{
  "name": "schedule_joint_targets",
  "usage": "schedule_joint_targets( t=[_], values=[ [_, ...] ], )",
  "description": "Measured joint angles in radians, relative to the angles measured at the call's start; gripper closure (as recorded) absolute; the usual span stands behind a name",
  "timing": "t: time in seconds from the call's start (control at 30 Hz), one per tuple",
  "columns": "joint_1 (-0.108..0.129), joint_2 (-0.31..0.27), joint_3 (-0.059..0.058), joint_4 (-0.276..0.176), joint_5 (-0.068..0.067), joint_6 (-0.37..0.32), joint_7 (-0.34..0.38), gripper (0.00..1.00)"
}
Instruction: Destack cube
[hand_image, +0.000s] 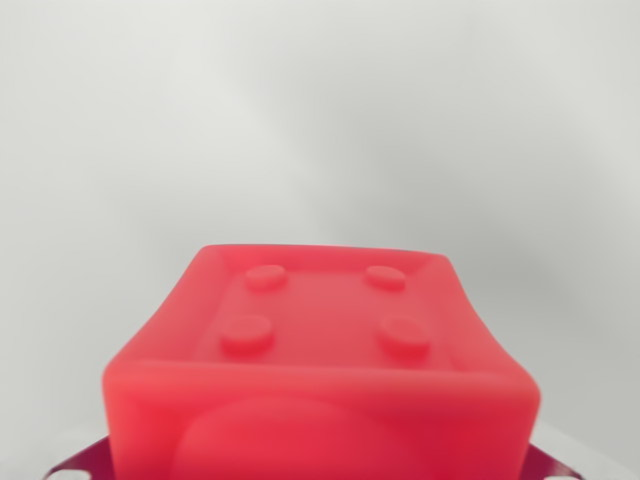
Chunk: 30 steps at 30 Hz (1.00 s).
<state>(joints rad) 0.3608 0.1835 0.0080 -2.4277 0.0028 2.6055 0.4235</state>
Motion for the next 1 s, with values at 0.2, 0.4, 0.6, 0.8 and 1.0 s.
schedule_joint_targets(
  t=[0.2,0.4,0.6,0.8,1.0],
  values=[
    [0.021,0.000,0.002,-0.003,-0.001,0.003,0.019,1.00],
    [0.042,0.000,0.004,-0.005,-0.001,0.005,0.039,1.00],
    [0.061,0.001,0.006,-0.006,-0.002,0.007,0.056,1.00],
    [0.071,0.031,0.006,-0.006,-0.002,0.041,0.063,1.00],
    [0.071,0.086,0.004,-0.005,-0.002,0.088,0.063,1.00]
  ],
)
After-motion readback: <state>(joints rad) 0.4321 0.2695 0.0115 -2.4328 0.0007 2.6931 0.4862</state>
